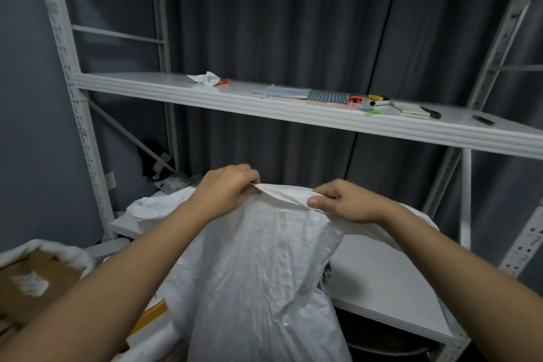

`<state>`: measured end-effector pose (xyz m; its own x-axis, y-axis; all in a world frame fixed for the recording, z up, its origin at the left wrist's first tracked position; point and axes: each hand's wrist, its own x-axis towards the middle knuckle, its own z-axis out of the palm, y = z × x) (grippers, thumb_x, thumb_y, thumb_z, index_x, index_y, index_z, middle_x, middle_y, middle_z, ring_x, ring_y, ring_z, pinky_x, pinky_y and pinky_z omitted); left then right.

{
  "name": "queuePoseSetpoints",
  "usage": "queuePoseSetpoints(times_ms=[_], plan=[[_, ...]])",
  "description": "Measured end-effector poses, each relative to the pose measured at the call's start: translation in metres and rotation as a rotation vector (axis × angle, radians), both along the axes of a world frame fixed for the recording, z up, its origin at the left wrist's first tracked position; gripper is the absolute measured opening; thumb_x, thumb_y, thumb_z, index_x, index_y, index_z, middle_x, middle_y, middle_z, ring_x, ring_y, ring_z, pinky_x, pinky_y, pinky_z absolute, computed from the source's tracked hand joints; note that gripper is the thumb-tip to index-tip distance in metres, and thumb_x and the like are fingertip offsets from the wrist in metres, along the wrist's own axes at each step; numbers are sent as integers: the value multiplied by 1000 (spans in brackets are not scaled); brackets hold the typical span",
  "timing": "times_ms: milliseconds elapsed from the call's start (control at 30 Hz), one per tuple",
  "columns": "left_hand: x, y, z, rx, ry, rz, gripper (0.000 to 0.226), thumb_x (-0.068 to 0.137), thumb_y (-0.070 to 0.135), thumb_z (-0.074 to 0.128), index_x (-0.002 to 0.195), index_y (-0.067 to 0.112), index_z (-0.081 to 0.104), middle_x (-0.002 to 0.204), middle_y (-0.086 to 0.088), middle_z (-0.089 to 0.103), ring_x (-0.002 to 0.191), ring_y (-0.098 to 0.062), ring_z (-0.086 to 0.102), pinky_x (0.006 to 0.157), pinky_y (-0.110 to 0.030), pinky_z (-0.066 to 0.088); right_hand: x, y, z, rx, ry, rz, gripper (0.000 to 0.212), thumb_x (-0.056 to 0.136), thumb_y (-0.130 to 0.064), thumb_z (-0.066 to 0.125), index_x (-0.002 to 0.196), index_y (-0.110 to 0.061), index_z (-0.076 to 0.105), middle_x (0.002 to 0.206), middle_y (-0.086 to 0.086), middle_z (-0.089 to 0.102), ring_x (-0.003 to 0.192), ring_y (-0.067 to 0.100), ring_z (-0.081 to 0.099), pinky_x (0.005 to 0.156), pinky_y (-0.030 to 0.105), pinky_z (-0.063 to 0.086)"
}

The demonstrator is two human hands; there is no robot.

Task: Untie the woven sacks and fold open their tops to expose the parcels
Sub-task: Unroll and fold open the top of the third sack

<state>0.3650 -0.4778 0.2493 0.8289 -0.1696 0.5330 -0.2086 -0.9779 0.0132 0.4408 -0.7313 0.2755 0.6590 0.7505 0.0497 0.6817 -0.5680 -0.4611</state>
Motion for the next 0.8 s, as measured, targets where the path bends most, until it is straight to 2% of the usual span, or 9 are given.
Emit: queuePoseSetpoints(times_ms=[167,267,367,500,567,633,700,767,800], plan=[[4,-7,-5,-322,553,-161,33,85,51,61,112,32,57,107,16,58,96,-5,55,85,-26,46,-7,1,0,-97,-334,31,42,98,-33,50,61,-16,41,54,-3,42,52,11,41,54,27,30],[1,-14,-8,-258,432,-206,20,94,42,52,81,27,52,79,7,57,73,-11,53,69,-33,41,-11,-6,-8,-90,-469,54,41,98,-36,46,62,-17,42,54,-3,44,53,13,43,52,25,31],[5,-22,-21,147,129,-102,9,94,26,51,91,19,47,84,0,59,75,-22,58,57,-31,33,-15,-6,-8,-256,-627,55,38,93,-42,45,65,-16,45,63,0,51,60,18,47,56,31,33],[3,-20,-42,484,-143,-145,41,57,9,77,84,18,48,63,0,50,44,-20,51,41,-24,20,-22,7,-12,-318,-318,26,39,88,-64,44,108,-32,55,94,-8,61,83,14,54,72,31,42],[2,-16,-46,389,-95,-177,23,77,30,64,92,18,51,71,0,55,57,-21,58,46,-27,26,-26,15,-26,-325,-334,72,32,97,-50,41,105,-23,53,97,2,63,84,20,56,70,33,40],[-5,-18,-36,53,239,-135,40,86,59,46,106,24,52,83,5,59,75,-17,58,59,-30,37,-28,23,-37,-389,-648,94,11,97,-22,46,100,-14,52,88,9,63,77,28,61,54,32,32],[-6,-19,-34,-227,489,-151,36,87,60,49,100,27,57,80,9,58,78,-13,55,69,-33,43,-30,22,-43,-396,-814,69,15,79,-11,64,92,-10,56,69,6,60,55,25,59,44,27,22],[-8,-19,-33,-35,418,-150,29,94,49,46,96,23,59,79,6,59,77,-15,56,65,-33,40,-31,22,-51,-303,-775,106,17,87,-27,60,99,-15,58,80,2,62,66,22,61,50,29,33],[-8,-19,-36,157,316,-96,26,96,44,45,98,21,58,81,3,61,78,-19,58,61,-32,36,-36,23,-49,-258,-572,97,26,93,-42,51,107,-20,58,90,-2,63,78,19,61,59,32,41]])
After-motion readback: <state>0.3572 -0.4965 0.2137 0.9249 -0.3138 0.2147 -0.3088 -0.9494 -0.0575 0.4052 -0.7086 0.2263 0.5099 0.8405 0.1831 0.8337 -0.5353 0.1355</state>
